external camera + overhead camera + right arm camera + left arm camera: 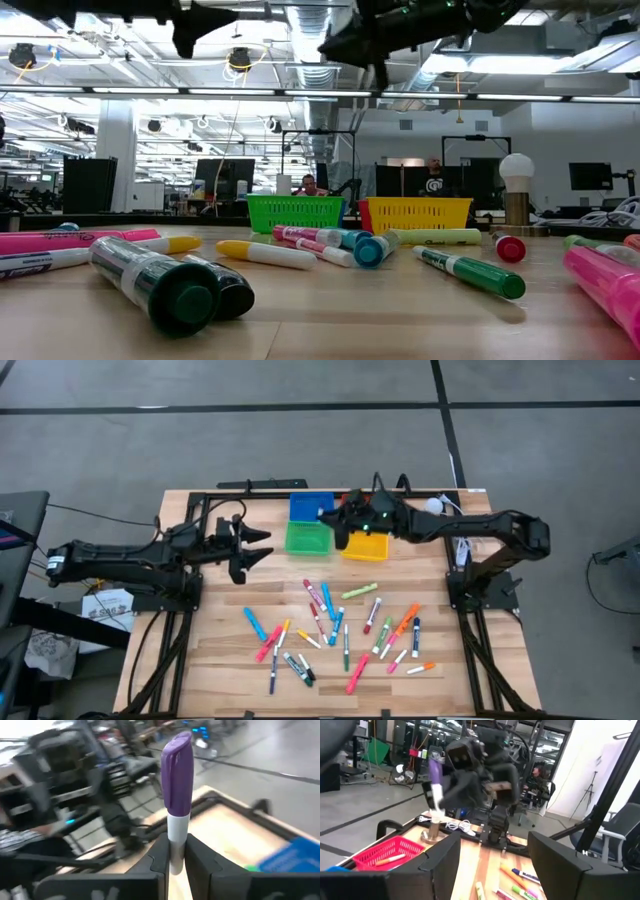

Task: Pick & Place Markers
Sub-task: Put the purple pen into the red basket

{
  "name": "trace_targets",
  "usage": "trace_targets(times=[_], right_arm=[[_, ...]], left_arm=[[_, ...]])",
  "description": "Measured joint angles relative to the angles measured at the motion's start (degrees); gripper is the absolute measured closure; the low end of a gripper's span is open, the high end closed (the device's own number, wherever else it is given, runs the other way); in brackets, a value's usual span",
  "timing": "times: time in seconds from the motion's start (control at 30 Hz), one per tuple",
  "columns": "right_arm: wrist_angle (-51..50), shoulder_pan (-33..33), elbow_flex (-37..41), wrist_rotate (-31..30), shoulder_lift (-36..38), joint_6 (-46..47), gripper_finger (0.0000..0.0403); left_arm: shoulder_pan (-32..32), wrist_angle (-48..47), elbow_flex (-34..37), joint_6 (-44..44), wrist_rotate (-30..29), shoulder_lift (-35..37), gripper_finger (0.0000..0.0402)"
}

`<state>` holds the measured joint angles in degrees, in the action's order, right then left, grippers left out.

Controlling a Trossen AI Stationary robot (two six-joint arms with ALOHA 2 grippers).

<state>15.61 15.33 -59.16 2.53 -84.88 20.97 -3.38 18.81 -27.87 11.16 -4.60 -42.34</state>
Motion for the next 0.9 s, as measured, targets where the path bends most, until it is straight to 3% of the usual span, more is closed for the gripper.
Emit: trace_targets(times=[0.43,0.9], right_arm=[[-18.66,10.81,-1.04,-2.65,5.40,-1.74,0.0371],[-55.22,16.33,-25.10,-5.54,-10.49,-15.30,0.0363]], left_arm=[[-1.08,0.03,6.23,-0.36,-1.82,1.92,0.0170],[-5.38,0.10,10.04,7.31,0.35,1.91,0.0170]])
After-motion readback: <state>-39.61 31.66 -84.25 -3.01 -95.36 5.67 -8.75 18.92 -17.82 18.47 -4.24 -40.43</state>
